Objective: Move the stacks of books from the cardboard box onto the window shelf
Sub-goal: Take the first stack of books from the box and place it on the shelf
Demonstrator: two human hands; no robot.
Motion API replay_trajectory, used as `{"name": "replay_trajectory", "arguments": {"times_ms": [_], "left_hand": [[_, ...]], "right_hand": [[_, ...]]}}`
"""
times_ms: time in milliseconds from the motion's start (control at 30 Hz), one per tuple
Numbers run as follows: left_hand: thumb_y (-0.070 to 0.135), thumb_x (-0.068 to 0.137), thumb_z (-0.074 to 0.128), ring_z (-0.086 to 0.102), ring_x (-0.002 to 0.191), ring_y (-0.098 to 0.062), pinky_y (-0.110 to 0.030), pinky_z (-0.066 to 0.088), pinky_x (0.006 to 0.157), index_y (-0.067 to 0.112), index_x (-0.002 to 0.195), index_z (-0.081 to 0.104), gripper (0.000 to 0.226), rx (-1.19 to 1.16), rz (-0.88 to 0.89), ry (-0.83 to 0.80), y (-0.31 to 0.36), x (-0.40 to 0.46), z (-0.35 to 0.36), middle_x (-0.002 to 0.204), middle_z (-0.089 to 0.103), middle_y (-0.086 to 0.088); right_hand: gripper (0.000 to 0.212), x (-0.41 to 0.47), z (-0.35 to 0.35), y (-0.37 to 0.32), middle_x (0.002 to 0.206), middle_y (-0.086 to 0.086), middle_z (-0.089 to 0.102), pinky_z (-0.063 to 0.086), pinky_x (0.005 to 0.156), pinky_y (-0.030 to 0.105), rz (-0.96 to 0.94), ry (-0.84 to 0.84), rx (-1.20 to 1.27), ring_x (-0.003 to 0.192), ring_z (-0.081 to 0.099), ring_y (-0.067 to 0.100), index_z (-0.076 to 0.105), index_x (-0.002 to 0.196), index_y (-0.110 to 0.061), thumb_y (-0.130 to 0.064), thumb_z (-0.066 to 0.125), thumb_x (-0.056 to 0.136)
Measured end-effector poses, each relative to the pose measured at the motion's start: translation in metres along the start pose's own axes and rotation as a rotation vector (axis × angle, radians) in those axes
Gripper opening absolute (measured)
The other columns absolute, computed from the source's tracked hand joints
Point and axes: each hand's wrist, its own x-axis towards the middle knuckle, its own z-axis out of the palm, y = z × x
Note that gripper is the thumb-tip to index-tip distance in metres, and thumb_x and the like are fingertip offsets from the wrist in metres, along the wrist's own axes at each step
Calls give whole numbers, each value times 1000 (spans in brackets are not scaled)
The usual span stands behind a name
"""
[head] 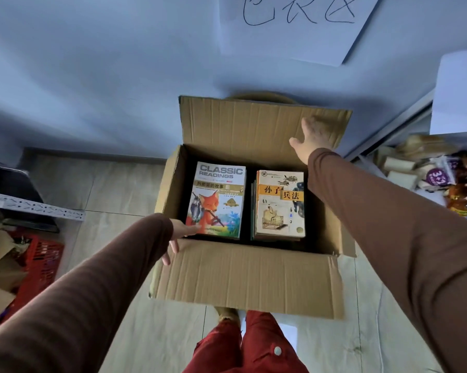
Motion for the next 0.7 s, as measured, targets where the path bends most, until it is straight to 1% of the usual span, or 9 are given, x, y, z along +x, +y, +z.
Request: {"name": "replay_trajectory", "arguments": {"times_ms": [67,167,233,300,367,433,500,600,700], "left_hand": [[59,98,50,69,82,-39,-35,57,42,11,155,33,77,-54,86,37,2,14,6,130,62,-27],[45,102,50,66,63,-25,-25,52,43,7,125,61,46,-96,277,272,7,36,5,91,70,-12],[40,100,53,66,69,-20,-25,50,56,15,113,65,31,-123,379,470,8,49,-1,97,74,-10],[39,99,54,63,76,-11,-22,44,60,22,120,63,28,-172,448,579,9,59,-6,114,74,-8],[38,100,56,63,87,-8,-23,46,71,23,137,56,40,-267,485,577,13,71,-9,130,69,-8],[36,100,57,63,117,-22,-29,46,94,18,152,41,58,-353,468,527,18,86,-10,147,57,-11],[36,99,60,54,133,-31,-34,42,104,14,158,28,71,-437,409,466,24,102,-11,155,48,-14],[37,95,66,55,132,-36,-42,43,111,9,159,24,81,-546,322,405,31,128,-12,151,51,-18],[39,94,67,62,123,-37,-47,46,109,7,149,43,67,-616,292,349,32,149,-9,140,62,-18]], "right_hand": [[72,12,5,-2,168,4,4,13,122,38,-13,-72,-61,154,11,26,8,160,-19,-46,41,101],[70,12,18,-2,168,5,6,11,122,38,2,-110,-84,154,11,27,10,160,-19,-43,41,102],[65,1,31,-7,168,6,12,11,123,39,-34,-44,-40,154,11,27,16,159,-17,-36,43,103],[60,-18,52,-20,165,7,23,16,123,40,-88,11,102,152,18,26,25,157,-16,-31,45,102],[55,-41,77,-38,160,8,35,26,120,38,-69,11,330,146,33,25,33,155,-16,-27,47,102],[52,-63,106,-56,156,8,41,33,116,34,-7,-50,565,140,43,23,36,153,-14,-24,47,103],[52,-77,137,-69,156,9,41,33,114,31,114,-164,776,141,42,23,34,153,-12,-24,48,104],[62,-79,176,-76,162,7,30,29,115,31,344,-294,925,146,34,25,23,157,-14,-30,49,103],[71,-73,206,-72,166,6,20,23,121,38,493,-379,922,150,25,28,14,159,-16,-37,50,102]]}}
